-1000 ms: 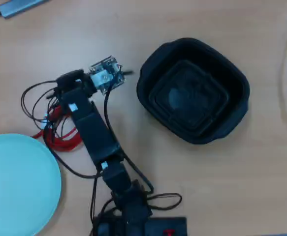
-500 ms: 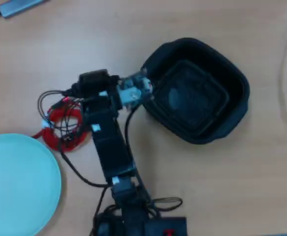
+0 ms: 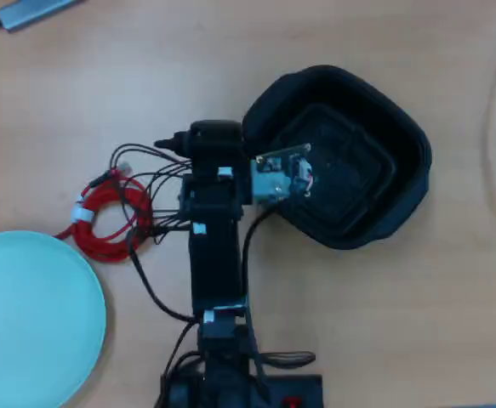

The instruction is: Put a black charging cable in a black bowl and put a red charging cable in a green bowl

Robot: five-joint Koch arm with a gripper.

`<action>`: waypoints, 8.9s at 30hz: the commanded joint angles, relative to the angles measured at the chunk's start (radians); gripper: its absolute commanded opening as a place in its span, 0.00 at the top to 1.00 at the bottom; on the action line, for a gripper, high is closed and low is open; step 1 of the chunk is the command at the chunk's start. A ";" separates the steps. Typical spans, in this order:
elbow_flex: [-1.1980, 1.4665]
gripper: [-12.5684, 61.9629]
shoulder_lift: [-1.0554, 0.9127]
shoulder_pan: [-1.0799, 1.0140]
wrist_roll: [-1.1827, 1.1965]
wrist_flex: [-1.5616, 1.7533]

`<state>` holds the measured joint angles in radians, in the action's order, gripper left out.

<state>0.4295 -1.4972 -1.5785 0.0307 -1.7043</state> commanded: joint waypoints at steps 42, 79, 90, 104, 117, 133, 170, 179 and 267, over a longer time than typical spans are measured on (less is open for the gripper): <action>-0.044 0.91 0.371 -0.499 0.002 0.166; -0.021 0.05 0.497 -0.529 -0.009 0.054; -0.023 0.06 0.265 -0.410 -0.008 0.012; -0.017 0.06 0.172 -0.311 -0.008 -0.058; 0.207 0.06 0.164 0.215 -0.103 -0.152; 0.523 0.06 0.160 0.543 -0.273 -0.152; 0.052 0.06 0.552 0.911 -0.120 -0.081; 0.037 0.06 0.661 0.881 -0.118 -0.054; -0.011 0.93 0.497 1.424 -0.101 0.377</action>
<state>0.5123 -0.9863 -0.1687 -0.0537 -1.4603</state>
